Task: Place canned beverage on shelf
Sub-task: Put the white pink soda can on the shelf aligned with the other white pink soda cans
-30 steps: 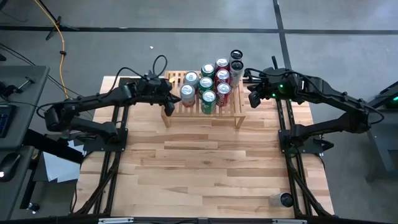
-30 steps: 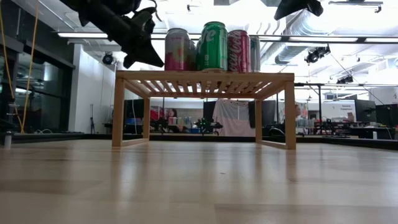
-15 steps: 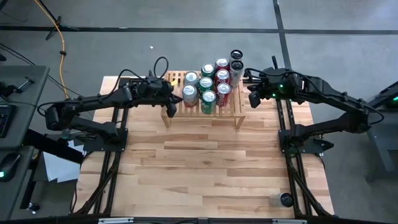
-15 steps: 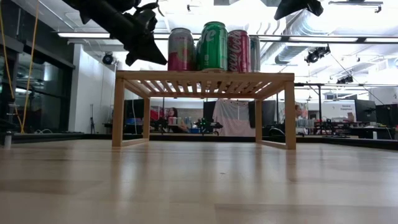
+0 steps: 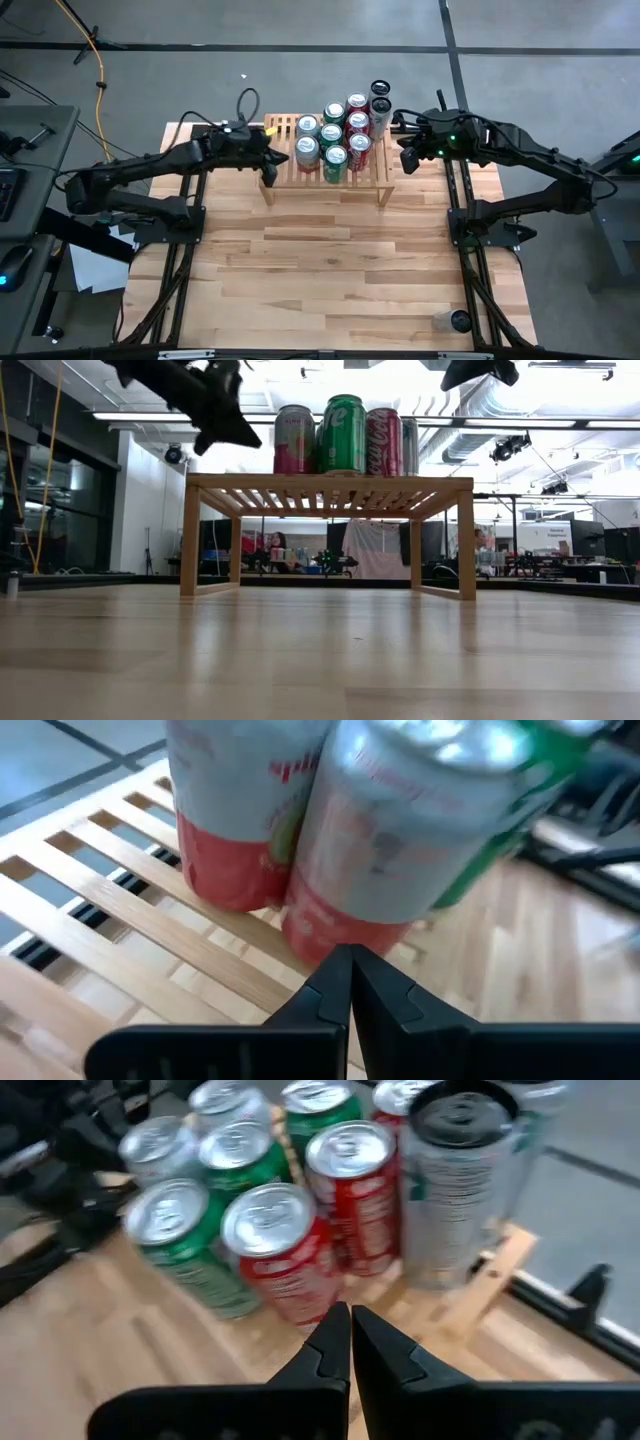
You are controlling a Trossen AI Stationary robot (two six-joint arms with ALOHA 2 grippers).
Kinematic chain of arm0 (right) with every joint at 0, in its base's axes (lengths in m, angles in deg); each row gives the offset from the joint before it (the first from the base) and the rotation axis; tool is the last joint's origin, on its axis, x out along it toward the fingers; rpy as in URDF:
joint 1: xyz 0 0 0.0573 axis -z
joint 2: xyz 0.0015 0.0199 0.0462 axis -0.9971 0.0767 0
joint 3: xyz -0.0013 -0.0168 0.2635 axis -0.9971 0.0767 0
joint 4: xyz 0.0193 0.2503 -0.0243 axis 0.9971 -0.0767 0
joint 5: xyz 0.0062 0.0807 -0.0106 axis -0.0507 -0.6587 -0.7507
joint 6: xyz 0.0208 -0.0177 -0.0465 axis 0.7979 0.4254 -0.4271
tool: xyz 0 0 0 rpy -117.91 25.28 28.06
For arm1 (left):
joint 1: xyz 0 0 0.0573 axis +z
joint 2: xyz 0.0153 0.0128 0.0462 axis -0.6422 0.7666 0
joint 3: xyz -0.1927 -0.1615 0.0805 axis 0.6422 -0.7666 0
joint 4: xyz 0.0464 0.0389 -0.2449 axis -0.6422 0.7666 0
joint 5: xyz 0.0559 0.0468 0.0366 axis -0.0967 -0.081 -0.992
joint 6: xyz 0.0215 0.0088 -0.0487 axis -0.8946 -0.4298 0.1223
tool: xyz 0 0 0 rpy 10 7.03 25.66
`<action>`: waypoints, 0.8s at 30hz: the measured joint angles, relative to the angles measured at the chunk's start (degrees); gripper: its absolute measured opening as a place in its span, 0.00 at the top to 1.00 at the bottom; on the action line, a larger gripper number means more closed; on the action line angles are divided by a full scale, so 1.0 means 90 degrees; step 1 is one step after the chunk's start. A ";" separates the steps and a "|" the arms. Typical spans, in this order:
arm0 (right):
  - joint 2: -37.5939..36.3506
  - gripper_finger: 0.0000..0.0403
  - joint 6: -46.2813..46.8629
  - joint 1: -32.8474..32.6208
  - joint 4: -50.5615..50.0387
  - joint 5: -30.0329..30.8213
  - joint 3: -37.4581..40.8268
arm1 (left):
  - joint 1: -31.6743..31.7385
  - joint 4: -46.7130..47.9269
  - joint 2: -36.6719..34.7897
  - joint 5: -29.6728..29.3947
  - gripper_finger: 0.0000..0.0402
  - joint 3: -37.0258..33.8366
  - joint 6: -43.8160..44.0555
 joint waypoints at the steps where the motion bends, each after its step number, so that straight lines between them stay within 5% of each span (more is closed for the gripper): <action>1: 0.0000 1.00 -0.0001 0.0000 0.0002 -0.0126 -0.0029 | 0.0000 0.0062 -0.0160 0.0053 1.00 0.0000 0.0074; 11: 0.0000 0.93 -0.0230 0.0007 0.0031 -0.1765 -0.0087 | -0.0027 -0.0355 -0.1336 0.0080 1.00 0.0012 0.0920; 24: 0.0000 0.21 -0.0497 0.0012 -0.0260 -0.3226 -0.0087 | -0.0029 -0.0476 -0.1362 0.0043 1.00 0.0007 0.1229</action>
